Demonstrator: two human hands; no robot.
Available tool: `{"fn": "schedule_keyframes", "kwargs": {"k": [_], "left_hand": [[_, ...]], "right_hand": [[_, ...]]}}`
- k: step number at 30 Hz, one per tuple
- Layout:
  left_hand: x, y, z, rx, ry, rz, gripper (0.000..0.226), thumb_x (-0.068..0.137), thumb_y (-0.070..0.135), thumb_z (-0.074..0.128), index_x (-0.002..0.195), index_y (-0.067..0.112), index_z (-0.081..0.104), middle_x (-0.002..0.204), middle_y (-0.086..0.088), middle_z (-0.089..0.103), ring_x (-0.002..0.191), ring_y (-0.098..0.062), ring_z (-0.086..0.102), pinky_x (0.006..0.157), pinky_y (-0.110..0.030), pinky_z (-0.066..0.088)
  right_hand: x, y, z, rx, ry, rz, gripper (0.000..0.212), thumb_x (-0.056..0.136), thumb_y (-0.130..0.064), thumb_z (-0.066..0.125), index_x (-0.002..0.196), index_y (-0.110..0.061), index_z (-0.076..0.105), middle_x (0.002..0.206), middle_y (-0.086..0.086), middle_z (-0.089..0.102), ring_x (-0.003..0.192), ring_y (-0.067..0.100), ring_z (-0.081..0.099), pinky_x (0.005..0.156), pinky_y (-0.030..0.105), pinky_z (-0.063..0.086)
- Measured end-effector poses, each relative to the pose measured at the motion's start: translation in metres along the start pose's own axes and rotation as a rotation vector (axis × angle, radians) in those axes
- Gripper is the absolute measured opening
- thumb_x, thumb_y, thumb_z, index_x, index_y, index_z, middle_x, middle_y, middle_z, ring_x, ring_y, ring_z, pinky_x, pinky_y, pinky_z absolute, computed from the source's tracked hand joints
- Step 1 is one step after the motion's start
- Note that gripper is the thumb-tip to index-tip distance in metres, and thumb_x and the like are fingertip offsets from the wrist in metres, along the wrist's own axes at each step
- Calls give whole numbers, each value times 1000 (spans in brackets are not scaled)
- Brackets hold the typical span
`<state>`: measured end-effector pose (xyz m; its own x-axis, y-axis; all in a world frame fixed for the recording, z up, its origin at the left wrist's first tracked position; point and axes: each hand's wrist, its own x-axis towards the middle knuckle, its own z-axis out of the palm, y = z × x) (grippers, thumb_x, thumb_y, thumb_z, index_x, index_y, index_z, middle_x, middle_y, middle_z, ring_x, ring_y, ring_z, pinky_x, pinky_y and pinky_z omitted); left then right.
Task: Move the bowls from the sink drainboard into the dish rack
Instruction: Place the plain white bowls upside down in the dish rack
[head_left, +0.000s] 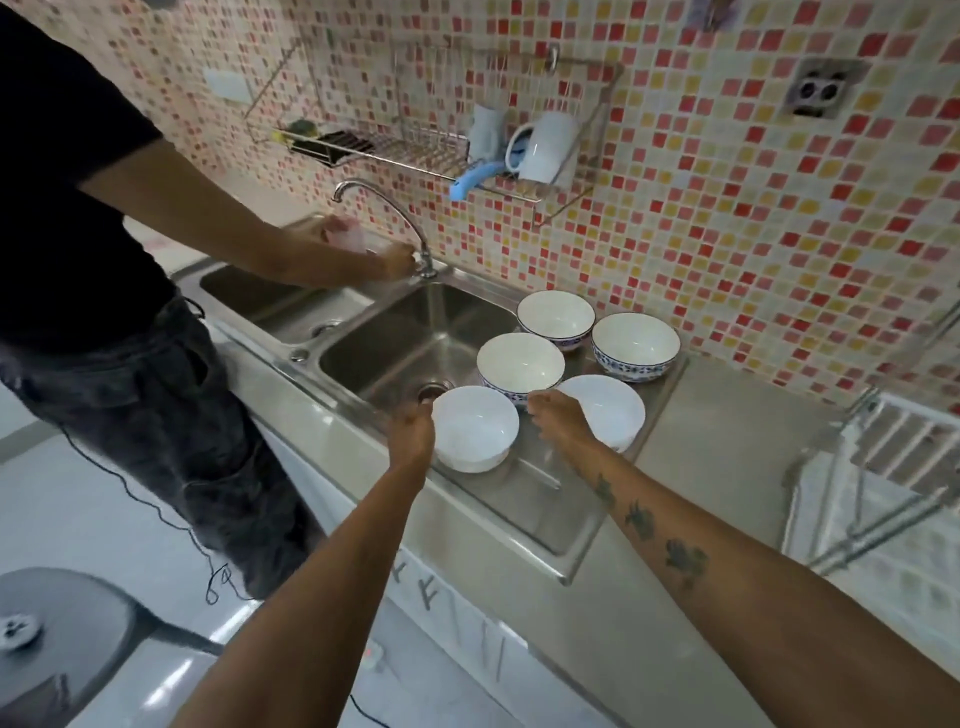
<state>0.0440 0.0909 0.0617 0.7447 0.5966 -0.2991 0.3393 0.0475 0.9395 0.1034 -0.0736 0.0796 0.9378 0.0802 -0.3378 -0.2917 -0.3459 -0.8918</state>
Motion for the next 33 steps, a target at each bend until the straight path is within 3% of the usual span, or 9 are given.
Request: {"fn": "schedule_keyframes", "kwargs": {"k": [5, 9, 13, 16, 18, 22, 29, 31, 33], "left_hand": [[36, -20, 14, -12, -31, -50, 34, 100, 31, 44, 106, 6, 66, 113, -20, 68, 106, -37, 63, 97, -48, 50], [69, -42, 20, -124, -17, -135, 44, 98, 45, 42, 112, 9, 63, 119, -16, 66, 109, -35, 62, 103, -50, 49], [83, -51, 27, -208, 6, -199, 41, 92, 50, 45, 92, 15, 66, 109, -17, 70, 101, -33, 65, 93, -45, 52], [63, -27, 31, -253, 18, -231, 36, 94, 43, 45, 80, 19, 67, 102, -12, 69, 96, -32, 64, 86, -39, 50], [49, -12, 33, -307, 24, -251, 32, 101, 33, 42, 91, 15, 66, 104, -10, 64, 95, -28, 59, 83, -33, 45], [40, -10, 34, -332, 26, -266, 43, 105, 30, 39, 130, 1, 58, 111, -10, 57, 100, -26, 53, 85, -31, 41], [32, -6, 29, -423, -15, -280, 37, 102, 45, 38, 113, 16, 59, 119, -10, 65, 111, -35, 61, 102, -48, 49], [23, 3, 24, -471, -73, -282, 41, 99, 54, 36, 117, 24, 58, 124, -8, 65, 112, -33, 62, 104, -53, 48], [7, 26, 22, -498, -88, -250, 40, 100, 55, 33, 113, 30, 60, 119, -5, 66, 110, -30, 63, 102, -53, 49]], "right_hand": [[16, 19, 13, -64, -62, 19, 25, 96, -19, 40, 75, -19, 53, 82, -2, 53, 89, 21, 45, 78, 27, 32], [32, 27, 24, 22, -27, 39, 25, 95, -20, 41, 109, -15, 61, 113, 1, 58, 103, 18, 48, 88, 27, 34], [40, 28, 35, -19, -6, 33, 25, 90, -34, 42, 94, -24, 64, 112, 5, 65, 109, 26, 57, 103, 42, 41], [42, 27, 42, 74, -3, 45, 33, 97, -24, 41, 114, -8, 64, 117, 13, 64, 108, 25, 56, 96, 36, 43], [42, 28, 47, 190, -89, 64, 36, 100, -19, 37, 130, -8, 53, 123, 8, 58, 108, 19, 51, 93, 31, 40], [45, 32, 51, 339, -162, 162, 40, 102, -26, 33, 140, -23, 40, 124, 0, 50, 117, 19, 47, 108, 39, 37], [29, 18, 36, 470, -184, 210, 26, 99, -39, 39, 118, -29, 53, 134, 4, 58, 124, 22, 53, 101, 39, 44], [14, 3, 24, 462, -184, 141, 25, 100, -37, 36, 118, -32, 51, 133, 2, 57, 121, 21, 53, 93, 36, 47], [-3, -16, 8, 426, -158, 6, 24, 101, -32, 32, 120, -33, 48, 134, 2, 54, 124, 22, 51, 101, 40, 44]]}}
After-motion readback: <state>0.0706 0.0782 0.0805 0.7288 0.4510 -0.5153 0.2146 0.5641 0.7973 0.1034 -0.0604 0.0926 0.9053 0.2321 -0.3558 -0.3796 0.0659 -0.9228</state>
